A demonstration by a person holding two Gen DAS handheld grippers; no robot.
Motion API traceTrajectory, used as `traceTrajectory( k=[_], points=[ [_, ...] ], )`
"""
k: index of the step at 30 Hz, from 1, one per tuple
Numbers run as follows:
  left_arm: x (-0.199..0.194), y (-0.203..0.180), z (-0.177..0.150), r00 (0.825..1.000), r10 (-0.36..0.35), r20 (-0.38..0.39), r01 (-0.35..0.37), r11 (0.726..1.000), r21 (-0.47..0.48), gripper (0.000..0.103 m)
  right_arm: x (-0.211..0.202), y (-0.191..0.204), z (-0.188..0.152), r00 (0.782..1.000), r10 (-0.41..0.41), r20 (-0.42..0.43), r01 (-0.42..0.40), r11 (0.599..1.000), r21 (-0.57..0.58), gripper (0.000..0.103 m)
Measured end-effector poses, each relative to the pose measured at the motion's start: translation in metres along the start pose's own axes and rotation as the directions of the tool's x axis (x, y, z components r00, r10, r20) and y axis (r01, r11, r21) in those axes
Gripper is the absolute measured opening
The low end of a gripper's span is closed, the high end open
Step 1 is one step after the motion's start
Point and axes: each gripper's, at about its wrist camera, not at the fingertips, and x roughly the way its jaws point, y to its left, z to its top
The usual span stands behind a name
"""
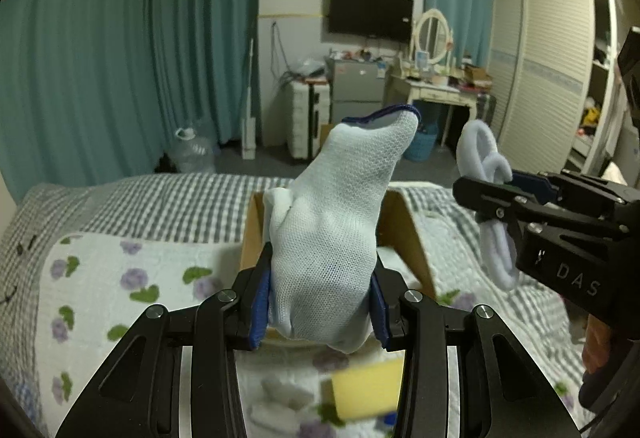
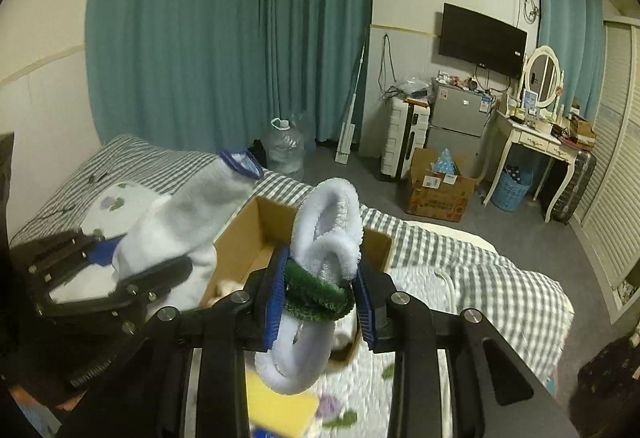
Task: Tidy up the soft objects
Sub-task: 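Lift the glove and fuzzy loop into the box and open both tools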
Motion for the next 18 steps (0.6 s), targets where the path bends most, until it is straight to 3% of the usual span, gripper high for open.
traceTrajectory(
  k=[5,10,15,18],
  points=[
    [0.058,0.008,0.007,0.999,0.03,-0.029,-0.03,1.0,0.001,0.04,0.064,-0.01,0.013,0.999,-0.001,-0.035,0.002,1.0,0.022,0.03],
    [0.113,0.012,-0.004,0.995,0.057,-0.084,-0.055,0.998,0.016,0.04,0.124,-0.023,0.003,0.997,-0.002,-0.081,0.006,0.999,0.049,0.029],
    [0.138,0.012,-0.018,0.99,0.057,-0.128,-0.054,0.998,0.027,0.041,0.165,-0.025,-0.016,0.99,0.006,-0.138,-0.001,0.999,0.042,0.029],
    [0.143,0.015,-0.023,0.988,0.048,-0.144,-0.047,0.999,0.007,0.047,0.174,-0.028,-0.024,0.989,0.032,-0.147,-0.025,0.998,0.05,0.031]
  ],
)
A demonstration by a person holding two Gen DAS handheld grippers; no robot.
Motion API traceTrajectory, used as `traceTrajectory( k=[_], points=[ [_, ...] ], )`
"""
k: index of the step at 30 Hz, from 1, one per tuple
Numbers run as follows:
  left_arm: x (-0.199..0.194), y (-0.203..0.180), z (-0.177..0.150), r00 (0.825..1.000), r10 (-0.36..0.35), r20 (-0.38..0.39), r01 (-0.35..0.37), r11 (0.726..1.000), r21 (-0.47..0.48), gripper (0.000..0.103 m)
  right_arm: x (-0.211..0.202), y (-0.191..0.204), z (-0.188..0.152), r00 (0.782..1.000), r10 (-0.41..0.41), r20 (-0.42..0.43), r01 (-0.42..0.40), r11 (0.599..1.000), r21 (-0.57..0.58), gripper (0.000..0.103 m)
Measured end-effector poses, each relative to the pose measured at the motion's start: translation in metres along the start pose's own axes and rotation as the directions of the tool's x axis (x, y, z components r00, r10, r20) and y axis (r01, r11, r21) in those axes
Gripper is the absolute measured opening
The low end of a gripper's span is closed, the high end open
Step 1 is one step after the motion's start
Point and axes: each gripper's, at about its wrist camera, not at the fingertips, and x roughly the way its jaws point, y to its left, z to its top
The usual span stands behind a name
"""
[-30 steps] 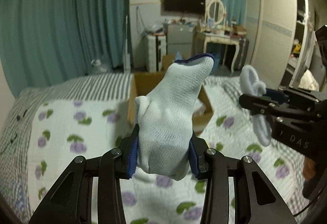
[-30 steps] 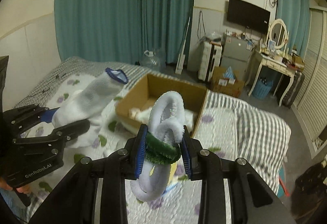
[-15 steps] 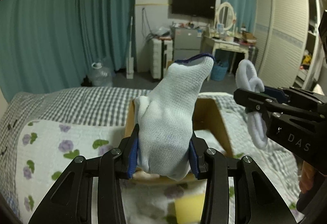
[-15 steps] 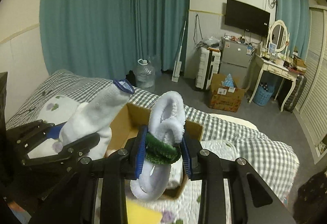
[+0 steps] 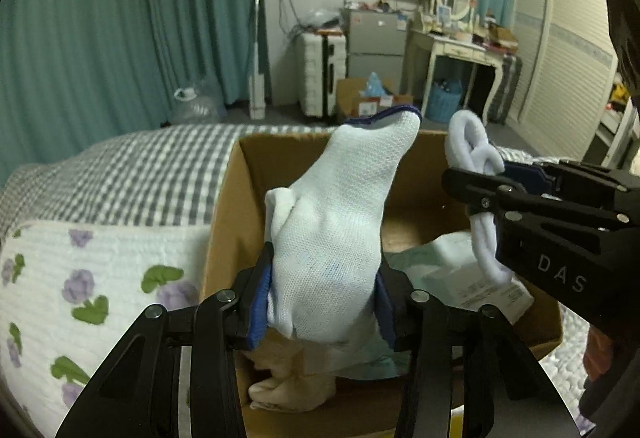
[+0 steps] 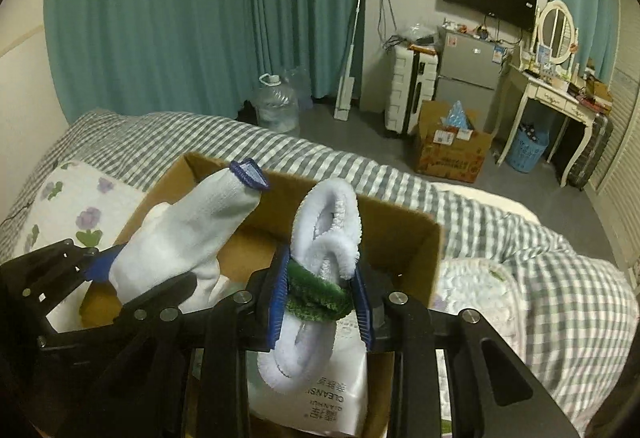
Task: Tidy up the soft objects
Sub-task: 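Lift the glove and fuzzy loop into the box and open both tools, then withdraw both tools and move them toward the sponge and white cloth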
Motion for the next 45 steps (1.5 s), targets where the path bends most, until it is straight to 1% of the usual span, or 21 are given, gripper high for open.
traceTrajectory(
  k=[1,3,4,5,7,9,10,11,13,15,17,19,23,26,29,32,35,37,41,42,45],
  points=[
    [0.0,0.001,-0.001,1.0,-0.002,-0.005,0.002,1.0,-0.007,0.05,0.0,-0.003,-0.002,1.0,0.006,0.0,-0.006,1.0,0.005,0.032],
    [-0.004,0.001,-0.001,1.0,-0.01,-0.01,0.01,1.0,-0.018,0.051,-0.006,-0.005,-0.001,1.0,-0.004,0.005,0.004,1.0,0.024,0.038],
    [-0.007,0.0,0.0,1.0,-0.012,-0.007,0.012,1.0,-0.022,0.053,-0.011,-0.006,-0.001,1.0,-0.01,0.013,0.01,1.0,0.03,0.044],
    [-0.012,-0.001,0.0,1.0,-0.012,-0.004,0.012,1.0,-0.023,0.054,-0.019,-0.008,0.001,0.999,-0.021,0.03,0.02,0.999,0.039,0.054],
    [-0.023,-0.002,0.003,1.0,-0.009,0.015,0.009,1.0,-0.023,0.056,-0.039,-0.012,0.005,0.997,-0.045,0.06,0.042,0.998,0.052,0.07],
    [-0.038,-0.003,0.005,0.999,-0.007,0.037,0.007,1.0,-0.013,0.066,-0.062,-0.014,0.008,0.994,-0.068,0.086,0.064,0.997,0.053,0.074],
    [-0.052,-0.006,0.007,0.999,-0.003,0.053,0.004,1.0,-0.003,0.075,-0.073,-0.014,0.011,0.993,-0.077,0.093,0.072,0.996,0.053,0.077],
    [-0.061,-0.004,0.007,0.998,0.0,0.068,0.0,1.0,0.003,0.079,-0.085,-0.014,0.013,0.991,-0.083,0.103,0.078,0.996,0.054,0.083],
    [-0.088,-0.007,0.008,0.995,0.002,0.105,-0.004,1.0,0.021,0.08,-0.111,-0.013,0.015,0.988,-0.091,0.123,0.085,0.995,0.059,0.09],
    [-0.112,-0.008,0.007,0.992,0.0,0.125,-0.005,0.999,0.034,0.082,-0.144,-0.01,0.014,0.983,-0.101,0.151,0.094,0.994,0.059,0.091],
    [-0.135,-0.008,0.007,0.99,0.004,0.144,-0.01,0.999,0.04,0.096,-0.168,-0.006,0.014,0.98,-0.109,0.164,0.102,0.993,0.053,0.093],
    [-0.158,-0.006,0.002,0.985,0.002,0.175,-0.01,0.999,0.045,0.1,-0.194,0.002,0.01,0.977,-0.118,0.176,0.112,0.993,0.042,0.094],
    [-0.196,-0.001,-0.012,0.978,-0.01,0.208,-0.003,0.998,0.062,0.101,-0.236,0.017,-0.007,0.975,-0.127,0.184,0.128,0.992,0.009,0.094],
    [-0.209,0.003,-0.03,0.979,-0.013,0.201,0.0,0.998,0.064,0.101,-0.25,0.029,-0.028,0.976,-0.125,0.18,0.13,0.991,-0.014,0.094],
    [-0.207,0.012,-0.05,0.982,-0.005,0.187,-0.003,0.999,0.046,0.101,-0.245,0.042,-0.056,0.982,-0.091,0.165,0.1,0.994,-0.049,0.094],
    [-0.187,0.018,-0.073,0.991,0.018,0.136,-0.023,0.999,0.032,0.101,-0.213,0.048,-0.082,0.992,-0.075,0.104,0.08,0.996,-0.043,0.094],
    [-0.156,0.027,-0.096,0.996,0.024,0.088,-0.024,1.0,0.003,0.101,-0.168,0.048,-0.107,0.999,-0.03,0.028,0.031,0.999,-0.038,0.094],
    [-0.13,0.034,-0.113,0.999,0.023,0.036,-0.022,1.0,-0.015,0.101,-0.143,0.051,-0.12,0.999,-0.033,-0.005,0.032,0.997,-0.069,0.094],
    [-0.092,0.038,-0.141,0.996,0.08,-0.038,-0.08,0.997,0.005,0.101,-0.095,0.06,-0.15,0.992,-0.074,-0.103,0.055,0.982,-0.18,0.094],
    [-0.084,0.038,-0.149,0.995,0.078,-0.061,-0.077,0.997,0.01,0.101,-0.083,0.061,-0.156,0.989,-0.08,-0.125,0.054,0.979,-0.195,0.094],
    [-0.068,0.038,-0.168,0.991,0.068,-0.118,-0.065,0.997,0.029,0.099,-0.063,0.059,-0.169,0.982,-0.055,-0.178,0.022,0.982,-0.186,0.094]
  ],
)
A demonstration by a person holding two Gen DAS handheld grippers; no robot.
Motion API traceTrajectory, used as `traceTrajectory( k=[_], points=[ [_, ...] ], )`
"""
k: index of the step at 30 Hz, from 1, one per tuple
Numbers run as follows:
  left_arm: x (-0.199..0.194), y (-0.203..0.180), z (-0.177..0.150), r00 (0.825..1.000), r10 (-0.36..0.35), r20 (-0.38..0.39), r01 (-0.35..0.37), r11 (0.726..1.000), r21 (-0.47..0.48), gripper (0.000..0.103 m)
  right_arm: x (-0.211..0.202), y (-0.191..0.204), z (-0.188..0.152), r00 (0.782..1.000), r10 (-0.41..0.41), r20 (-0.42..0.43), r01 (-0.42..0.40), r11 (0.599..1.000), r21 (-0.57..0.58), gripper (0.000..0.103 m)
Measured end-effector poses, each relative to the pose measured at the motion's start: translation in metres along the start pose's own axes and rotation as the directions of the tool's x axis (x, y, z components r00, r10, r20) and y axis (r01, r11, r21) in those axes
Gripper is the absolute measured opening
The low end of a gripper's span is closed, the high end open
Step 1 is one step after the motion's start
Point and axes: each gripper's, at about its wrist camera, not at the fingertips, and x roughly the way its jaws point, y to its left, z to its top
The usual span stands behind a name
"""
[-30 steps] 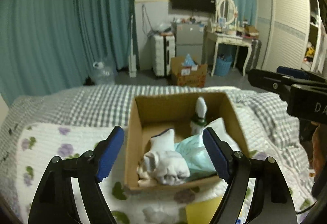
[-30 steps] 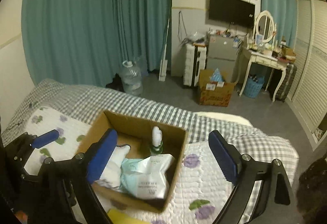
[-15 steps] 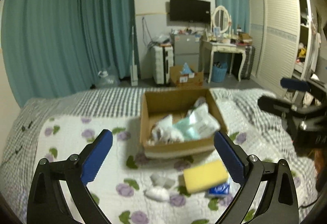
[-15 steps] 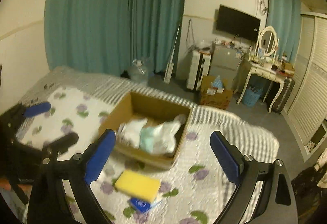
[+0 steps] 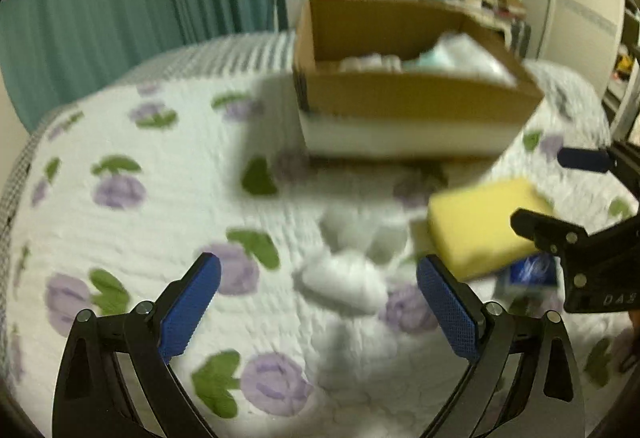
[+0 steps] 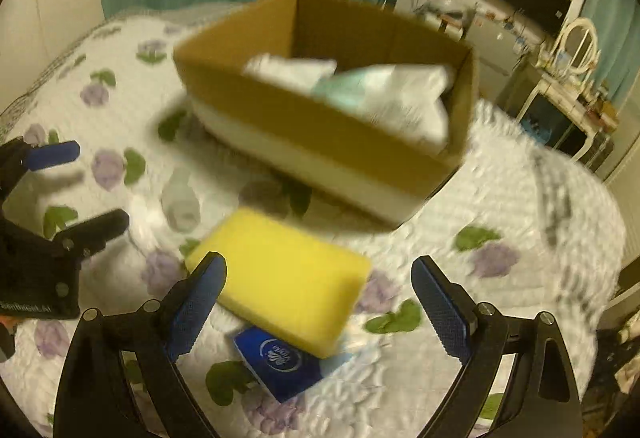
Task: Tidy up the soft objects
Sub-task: 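Withdraw both tools and move them toward the sponge and white cloth, then grasp the white cloth with the left tool while the right grasps the yellow sponge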
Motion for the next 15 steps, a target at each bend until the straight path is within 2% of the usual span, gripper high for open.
traceTrajectory(
  k=[4,6,9,11,12,14,15],
  points=[
    [0.01,-0.005,-0.004,1.0,0.0,-0.02,0.0,1.0,0.001,0.099,0.017,0.002,-0.008,0.999,0.013,-0.046,-0.013,1.0,0.006,0.094],
    [0.013,-0.011,-0.005,1.0,0.01,-0.02,-0.009,1.0,0.021,0.095,0.019,0.001,-0.009,0.998,0.034,-0.054,-0.033,0.999,0.022,0.094],
    [0.025,-0.014,-0.007,0.999,0.014,-0.048,-0.012,0.999,0.04,0.087,0.029,0.0,-0.013,0.995,0.053,-0.085,-0.05,0.998,0.041,0.092],
    [0.033,-0.014,-0.007,0.997,0.014,-0.073,-0.012,0.999,0.032,0.078,0.033,0.0,-0.019,0.992,0.09,-0.093,-0.084,0.994,0.067,0.08],
    [0.038,-0.014,-0.008,0.996,0.016,-0.089,-0.013,0.999,0.029,0.076,0.032,0.001,-0.02,0.993,0.078,-0.087,-0.072,0.995,0.064,0.08],
    [0.046,-0.016,-0.01,0.994,0.014,-0.112,-0.011,0.999,0.031,0.066,0.028,0.007,-0.021,0.996,0.048,-0.071,-0.046,0.998,0.04,0.077],
    [0.048,-0.017,-0.01,0.993,0.014,-0.114,-0.01,0.999,0.034,0.065,0.026,0.009,-0.021,0.997,0.037,-0.065,-0.035,0.999,0.031,0.076]
  ],
)
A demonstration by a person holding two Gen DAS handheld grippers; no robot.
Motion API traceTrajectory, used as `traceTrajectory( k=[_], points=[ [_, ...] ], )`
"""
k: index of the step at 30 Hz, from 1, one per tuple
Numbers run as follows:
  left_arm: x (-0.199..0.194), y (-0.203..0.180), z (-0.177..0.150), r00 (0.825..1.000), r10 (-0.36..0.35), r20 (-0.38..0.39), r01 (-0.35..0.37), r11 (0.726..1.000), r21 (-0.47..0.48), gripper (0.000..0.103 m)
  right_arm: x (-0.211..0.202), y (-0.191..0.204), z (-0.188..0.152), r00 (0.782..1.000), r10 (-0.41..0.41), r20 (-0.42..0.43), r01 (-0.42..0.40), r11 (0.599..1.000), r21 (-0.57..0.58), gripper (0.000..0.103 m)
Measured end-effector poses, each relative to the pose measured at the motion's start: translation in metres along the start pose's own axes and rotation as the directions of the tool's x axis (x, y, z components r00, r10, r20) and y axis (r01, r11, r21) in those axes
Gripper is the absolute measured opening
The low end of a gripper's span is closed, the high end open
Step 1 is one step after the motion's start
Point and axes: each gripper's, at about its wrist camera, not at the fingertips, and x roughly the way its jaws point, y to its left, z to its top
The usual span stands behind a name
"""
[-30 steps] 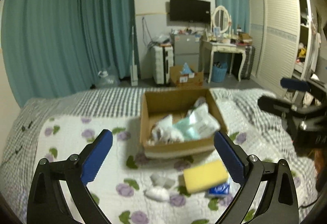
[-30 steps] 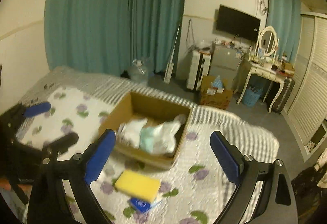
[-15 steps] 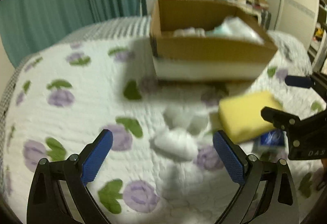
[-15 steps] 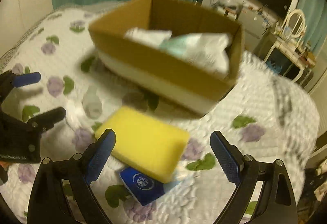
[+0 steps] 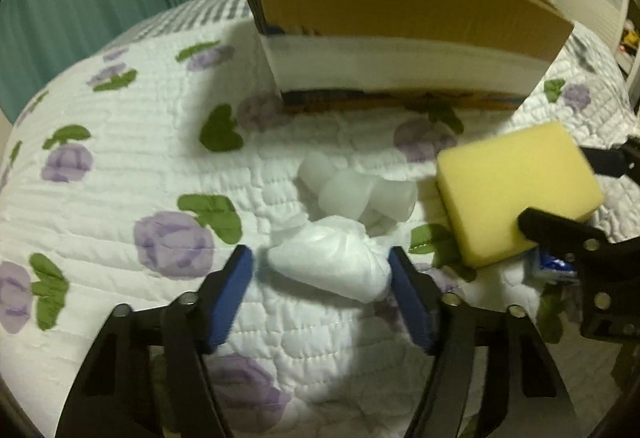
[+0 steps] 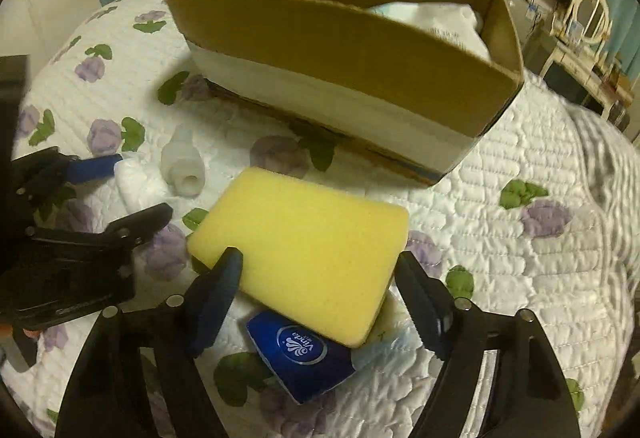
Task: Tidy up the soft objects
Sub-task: 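Grasp the white cloth with the left tool while the right grasps the yellow sponge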
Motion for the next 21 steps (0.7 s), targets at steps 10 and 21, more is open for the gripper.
traceTrajectory(
  k=[10,21],
  points=[
    [-0.019,0.003,-0.001,0.998,-0.055,0.043,0.056,0.998,-0.023,0.033,-0.025,0.0,-0.001,0.998,-0.01,0.065,0.009,1.0,0.008,0.056],
    [-0.06,0.007,0.01,0.991,-0.083,0.1,0.087,0.995,-0.04,0.032,-0.057,-0.015,0.001,0.992,0.006,0.125,-0.016,0.997,0.078,0.026]
  ],
)
